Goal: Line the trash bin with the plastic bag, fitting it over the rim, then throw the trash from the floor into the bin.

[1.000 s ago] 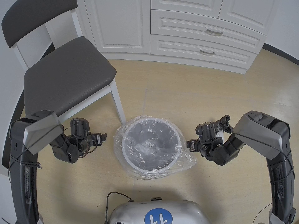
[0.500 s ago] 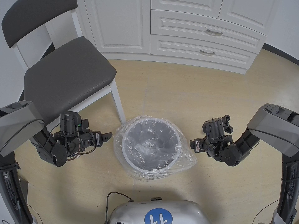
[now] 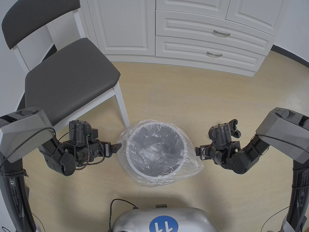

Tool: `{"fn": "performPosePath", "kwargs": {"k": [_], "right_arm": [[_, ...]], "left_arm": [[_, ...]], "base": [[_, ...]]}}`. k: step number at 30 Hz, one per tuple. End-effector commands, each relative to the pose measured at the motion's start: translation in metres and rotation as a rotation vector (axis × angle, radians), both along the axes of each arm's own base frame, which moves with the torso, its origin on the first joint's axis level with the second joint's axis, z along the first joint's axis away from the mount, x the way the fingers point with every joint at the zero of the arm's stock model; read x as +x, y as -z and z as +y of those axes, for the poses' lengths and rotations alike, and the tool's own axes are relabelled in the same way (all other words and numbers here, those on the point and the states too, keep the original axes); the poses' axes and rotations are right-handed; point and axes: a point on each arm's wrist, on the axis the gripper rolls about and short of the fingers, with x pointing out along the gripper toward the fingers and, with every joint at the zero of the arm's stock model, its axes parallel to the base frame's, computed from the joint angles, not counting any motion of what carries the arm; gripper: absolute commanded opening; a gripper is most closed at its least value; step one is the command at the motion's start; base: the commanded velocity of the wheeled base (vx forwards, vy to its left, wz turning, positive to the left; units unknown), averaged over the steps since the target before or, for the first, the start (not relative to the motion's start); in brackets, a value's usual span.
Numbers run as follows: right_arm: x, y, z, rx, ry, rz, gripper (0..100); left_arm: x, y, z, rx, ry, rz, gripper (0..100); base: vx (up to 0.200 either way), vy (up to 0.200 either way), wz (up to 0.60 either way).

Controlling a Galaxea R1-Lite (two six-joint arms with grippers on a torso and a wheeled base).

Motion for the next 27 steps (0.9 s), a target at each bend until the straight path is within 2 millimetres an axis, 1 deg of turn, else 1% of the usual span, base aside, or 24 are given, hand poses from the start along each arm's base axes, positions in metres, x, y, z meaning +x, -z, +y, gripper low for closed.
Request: {"fn": "performPosePath", "kwargs": {"k": [1,3,4,5,8,10,14,20,22,25,26,27], "right_arm": [[-0.001,0.002,0.001,-0.001,-0.004,0.004,100],[-0.001,0.002,0.002,-0.002,-0.007,0.005,100],[-0.001,0.003,0.002,-0.003,-0.007,0.007,100],[-0.001,0.004,0.002,-0.003,-0.006,0.009,100],[-0.002,0.008,0.004,-0.007,-0.011,0.018,100],[-0.006,0.012,0.009,-0.014,-0.026,0.031,100],[-0.009,0.014,0.011,-0.018,-0.036,0.04,100],[-0.009,0.019,0.012,-0.023,-0.037,0.05,100],[-0.006,0.033,0.013,-0.036,-0.037,0.075,100],[-0.002,0.043,0.016,-0.025,-0.043,0.071,100],[-0.001,0.044,0.016,-0.024,-0.043,0.069,100],[0.003,0.05,0.018,-0.007,-0.049,0.059,100]], "left_arm": [[0.008,0.026,0.001,0.009,-0.007,0.055,100],[0.011,0.039,-0.001,0.007,-0.009,0.082,100],[0.011,0.04,-0.001,0.007,-0.009,0.085,100],[0.014,0.049,-0.002,0.003,-0.013,0.101,100],[0.022,0.067,-0.004,-0.017,-0.033,0.132,100],[0.026,0.076,-0.004,-0.027,-0.047,0.145,100],[0.027,0.082,-0.005,-0.024,-0.047,0.154,100],[0.029,0.077,-0.003,-0.028,-0.054,0.141,100],[0.029,0.076,-0.002,-0.028,-0.056,0.141,100],[0.029,0.074,-0.002,-0.029,-0.056,0.138,100],[0.029,0.074,-0.002,-0.029,-0.056,0.138,100],[0.028,0.074,-0.002,-0.029,-0.056,0.138,100]], "base": [[0.0,0.0,0.0],[0.0,0.0,0.0],[0.0,0.0,0.0],[0.0,0.0,0.0],[0.0,0.0,0.0],[0.0,0.0,0.0],[0.0,0.0,0.0],[0.0,0.0,0.0],[0.0,0.0,0.0],[0.0,0.0,0.0],[0.0,0.0,0.0],[0.0,0.0,0.0]]}}
